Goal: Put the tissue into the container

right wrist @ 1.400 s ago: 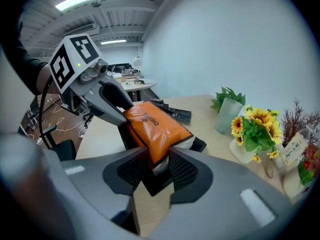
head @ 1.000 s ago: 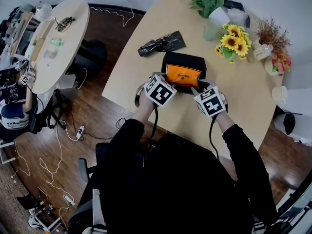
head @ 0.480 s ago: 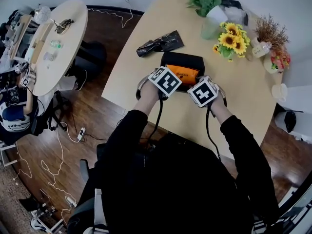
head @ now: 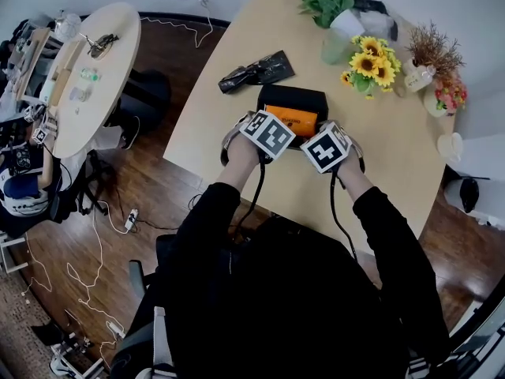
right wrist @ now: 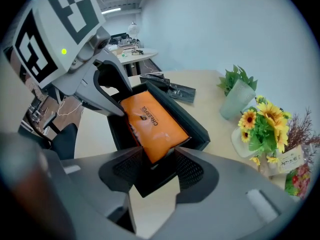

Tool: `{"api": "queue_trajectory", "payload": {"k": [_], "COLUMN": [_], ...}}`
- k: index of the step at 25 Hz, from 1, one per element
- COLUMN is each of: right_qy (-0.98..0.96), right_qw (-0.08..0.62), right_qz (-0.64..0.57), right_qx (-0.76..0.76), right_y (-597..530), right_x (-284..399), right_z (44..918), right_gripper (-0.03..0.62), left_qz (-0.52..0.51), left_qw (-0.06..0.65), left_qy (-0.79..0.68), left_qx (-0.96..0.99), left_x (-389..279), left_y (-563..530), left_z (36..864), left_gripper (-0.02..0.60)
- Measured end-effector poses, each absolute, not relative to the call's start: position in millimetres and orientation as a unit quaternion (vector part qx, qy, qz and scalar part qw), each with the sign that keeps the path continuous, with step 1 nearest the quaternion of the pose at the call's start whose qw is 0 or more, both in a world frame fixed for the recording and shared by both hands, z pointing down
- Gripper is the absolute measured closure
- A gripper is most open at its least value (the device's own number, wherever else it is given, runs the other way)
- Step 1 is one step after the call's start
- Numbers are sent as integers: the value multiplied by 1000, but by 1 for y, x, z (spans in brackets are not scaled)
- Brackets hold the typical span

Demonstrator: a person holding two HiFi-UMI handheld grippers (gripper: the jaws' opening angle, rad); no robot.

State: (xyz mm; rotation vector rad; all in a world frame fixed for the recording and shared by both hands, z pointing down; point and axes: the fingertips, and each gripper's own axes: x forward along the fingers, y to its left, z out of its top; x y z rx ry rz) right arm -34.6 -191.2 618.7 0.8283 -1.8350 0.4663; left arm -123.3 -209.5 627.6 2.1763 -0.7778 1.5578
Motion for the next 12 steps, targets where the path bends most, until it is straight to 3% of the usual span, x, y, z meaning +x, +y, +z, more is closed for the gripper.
{"api": "queue_trajectory", "payload": {"k": [4,12], "right_qy": [-765,-777], "right_qw": [504,468], "right_qz": [179,179], "right_qx": [360,380], "right_y": [-190,-182], "right_x": [-28,-22], "right_z": [612,595], "right_gripper": [393,395], "left_qz": [560,489], "left_qw": [139,140], "left_qy": [-293,-317], "left_qx": [762,801], "left_x": [-129,-117], "left_y": [-210,-199], "left_z": [621,593], "left_gripper": [360,364]}}
